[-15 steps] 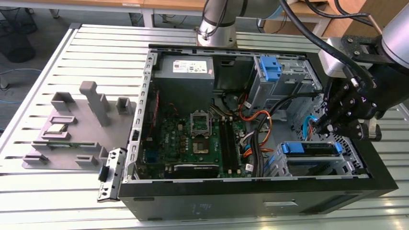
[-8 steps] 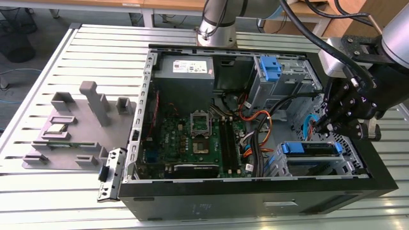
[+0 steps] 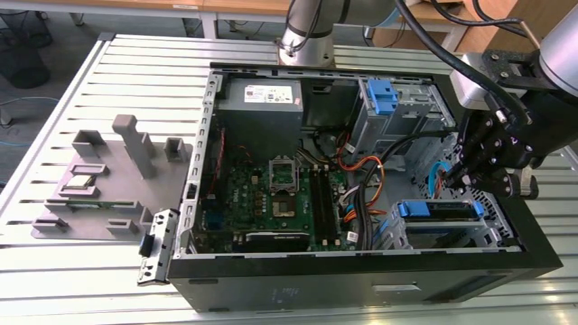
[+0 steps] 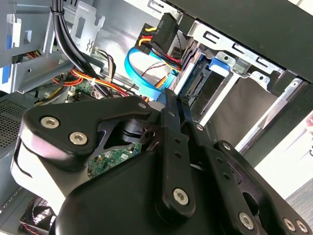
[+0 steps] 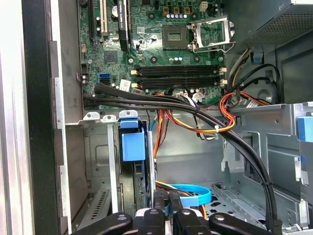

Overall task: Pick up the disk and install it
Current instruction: 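Insert the first disk wire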

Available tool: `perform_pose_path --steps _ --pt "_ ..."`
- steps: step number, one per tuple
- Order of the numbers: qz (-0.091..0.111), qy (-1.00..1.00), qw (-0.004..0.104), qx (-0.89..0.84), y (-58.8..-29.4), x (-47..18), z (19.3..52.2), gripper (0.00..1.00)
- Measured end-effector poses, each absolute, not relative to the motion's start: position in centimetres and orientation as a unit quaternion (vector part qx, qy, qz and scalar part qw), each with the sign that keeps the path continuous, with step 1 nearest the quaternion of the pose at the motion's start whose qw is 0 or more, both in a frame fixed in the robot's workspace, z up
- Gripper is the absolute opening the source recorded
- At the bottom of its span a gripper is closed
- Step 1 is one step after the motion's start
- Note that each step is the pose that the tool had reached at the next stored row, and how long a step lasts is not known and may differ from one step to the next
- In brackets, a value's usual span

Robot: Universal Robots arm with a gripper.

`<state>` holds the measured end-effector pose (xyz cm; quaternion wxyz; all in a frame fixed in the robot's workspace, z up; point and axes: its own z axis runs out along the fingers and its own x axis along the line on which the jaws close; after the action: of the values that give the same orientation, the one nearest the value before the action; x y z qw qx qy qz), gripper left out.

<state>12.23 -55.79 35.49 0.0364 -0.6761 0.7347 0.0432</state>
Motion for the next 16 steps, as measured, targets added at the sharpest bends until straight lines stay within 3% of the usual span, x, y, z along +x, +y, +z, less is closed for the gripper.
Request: perform_pose_path --steps 5,10,16 --pt "0.042 0.735 0.038 -0.676 -55.8 12.22 35.49 0.16" --pt "0.025 0.733 0.056 -0.677 -55.86 11.92 35.4 0.16" --pt "0.02 0.733 0.061 -0.677 -56.19 11.38 35.39 0.16"
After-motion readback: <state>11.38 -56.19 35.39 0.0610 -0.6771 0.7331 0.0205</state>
